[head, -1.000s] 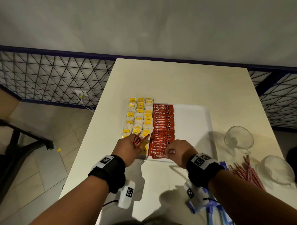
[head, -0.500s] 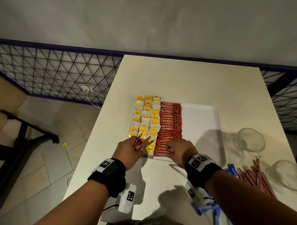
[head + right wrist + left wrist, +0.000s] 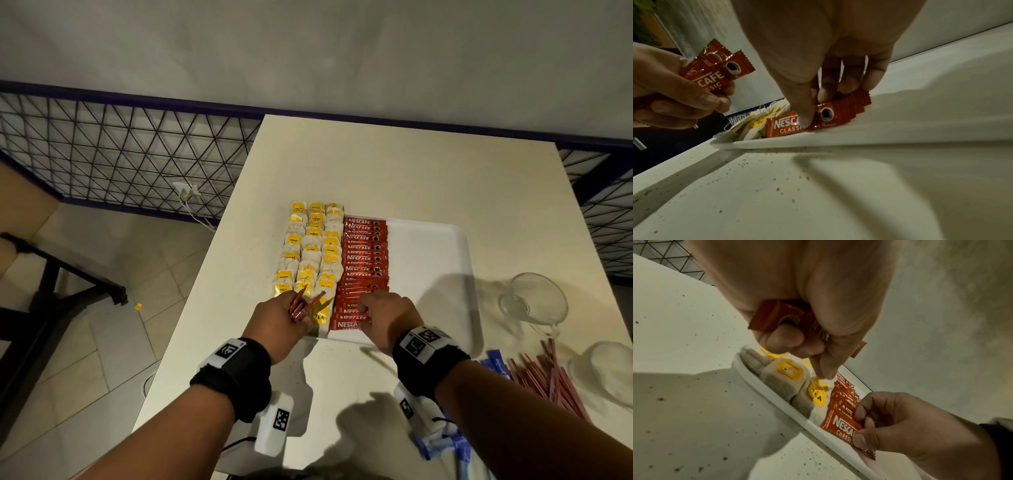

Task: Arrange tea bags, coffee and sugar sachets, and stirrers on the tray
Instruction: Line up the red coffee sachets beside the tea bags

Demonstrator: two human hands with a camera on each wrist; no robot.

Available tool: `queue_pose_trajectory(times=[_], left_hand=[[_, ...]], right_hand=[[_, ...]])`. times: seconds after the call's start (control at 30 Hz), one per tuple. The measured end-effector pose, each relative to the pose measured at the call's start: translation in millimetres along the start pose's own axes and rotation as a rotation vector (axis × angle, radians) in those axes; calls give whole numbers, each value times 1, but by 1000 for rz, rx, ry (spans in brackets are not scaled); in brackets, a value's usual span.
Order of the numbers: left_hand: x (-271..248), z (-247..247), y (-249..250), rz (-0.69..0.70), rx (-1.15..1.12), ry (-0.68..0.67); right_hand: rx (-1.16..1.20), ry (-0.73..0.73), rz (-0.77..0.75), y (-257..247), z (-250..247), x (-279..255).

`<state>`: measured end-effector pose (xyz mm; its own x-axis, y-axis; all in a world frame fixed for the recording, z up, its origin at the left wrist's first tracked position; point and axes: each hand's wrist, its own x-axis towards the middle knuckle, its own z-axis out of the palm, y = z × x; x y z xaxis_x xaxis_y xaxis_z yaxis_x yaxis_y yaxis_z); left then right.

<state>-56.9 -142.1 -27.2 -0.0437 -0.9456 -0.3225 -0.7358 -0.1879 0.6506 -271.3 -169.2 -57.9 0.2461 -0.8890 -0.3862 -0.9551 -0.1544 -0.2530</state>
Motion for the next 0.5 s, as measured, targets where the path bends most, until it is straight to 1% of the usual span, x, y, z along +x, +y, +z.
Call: queue_pose_trajectory(times=[0.33,0.43,0.5], left_hand=[[0,1,-3,-18,8,-10],[0,-1,-2,-45,-79,-57],[0,-1,0,-110,-222,-132]], right_hand=[[-7,3,-29,0,0,1],[5,-2,-30,1,-1,0],[8,-10,-33,1,-2,-1]])
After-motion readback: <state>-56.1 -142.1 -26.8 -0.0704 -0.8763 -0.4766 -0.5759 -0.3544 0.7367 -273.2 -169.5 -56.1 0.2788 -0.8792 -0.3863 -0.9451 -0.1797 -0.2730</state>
